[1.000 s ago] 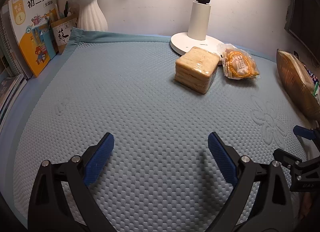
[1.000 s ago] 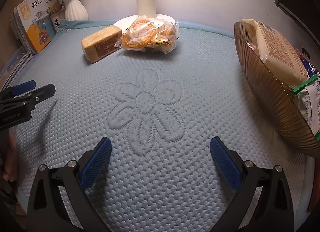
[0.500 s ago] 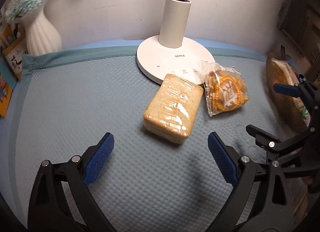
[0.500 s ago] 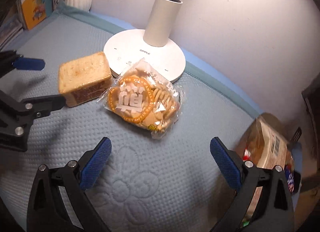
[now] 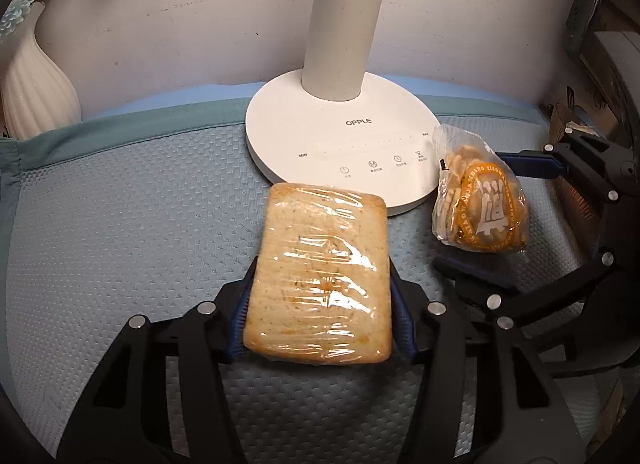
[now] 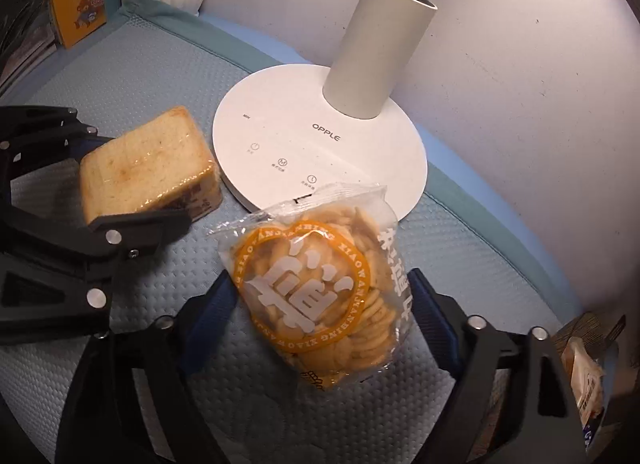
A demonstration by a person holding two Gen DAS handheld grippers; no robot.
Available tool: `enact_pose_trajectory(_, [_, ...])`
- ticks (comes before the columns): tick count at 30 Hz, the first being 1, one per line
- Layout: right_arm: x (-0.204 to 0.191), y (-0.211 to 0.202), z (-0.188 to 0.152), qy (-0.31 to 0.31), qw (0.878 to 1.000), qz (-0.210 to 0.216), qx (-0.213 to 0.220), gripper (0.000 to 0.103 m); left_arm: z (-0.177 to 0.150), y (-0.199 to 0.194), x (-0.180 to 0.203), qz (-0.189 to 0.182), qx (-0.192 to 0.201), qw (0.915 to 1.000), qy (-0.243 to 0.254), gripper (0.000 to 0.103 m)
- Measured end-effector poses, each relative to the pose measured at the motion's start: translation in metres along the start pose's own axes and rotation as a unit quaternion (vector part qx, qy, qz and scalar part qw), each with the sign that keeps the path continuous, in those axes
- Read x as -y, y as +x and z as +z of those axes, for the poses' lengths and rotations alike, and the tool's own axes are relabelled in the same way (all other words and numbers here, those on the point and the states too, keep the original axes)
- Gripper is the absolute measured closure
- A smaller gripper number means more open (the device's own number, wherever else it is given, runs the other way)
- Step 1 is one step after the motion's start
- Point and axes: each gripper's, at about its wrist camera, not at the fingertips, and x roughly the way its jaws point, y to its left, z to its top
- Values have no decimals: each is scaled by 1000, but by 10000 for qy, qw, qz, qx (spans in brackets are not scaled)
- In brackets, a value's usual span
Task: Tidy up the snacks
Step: 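Grasp the square cracker pack with the left gripper while the right grasps the round biscuit bag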
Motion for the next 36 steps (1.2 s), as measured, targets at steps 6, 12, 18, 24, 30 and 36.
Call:
enact_pose_trajectory(6, [13, -23, -27, 829, 9923, 921, -18, 40, -20, -15, -1, -69, 28, 9997, -242, 48])
enact_pose_trajectory(12, [2, -64, -80, 1502, 9795, 1318, -249, 40, -67, -60, 11, -283, 148, 9989, -354, 48])
enact_pose_trajectory(18, [-12, -97, -134, 1973, 9746, 912, -546, 39, -108, -87, 40, -254, 258, 9990, -275, 48])
enact_pose_trajectory(24, [-15, -111, -159, 2199, 9701, 985, -290, 14, -123, -79, 61, -142, 120, 9995, -238, 48])
enact_pose_trajectory(30, [-1, -120, -187, 2291, 9654, 1248, -18, 6, -121, -75, 54, -238, 366, 9979, -488, 28])
enact_pose_trajectory(36, [-12, -102, -190, 2207, 9626, 1541, 315, 6, -125, -78, 52, -255, 466, 9967, -620, 29])
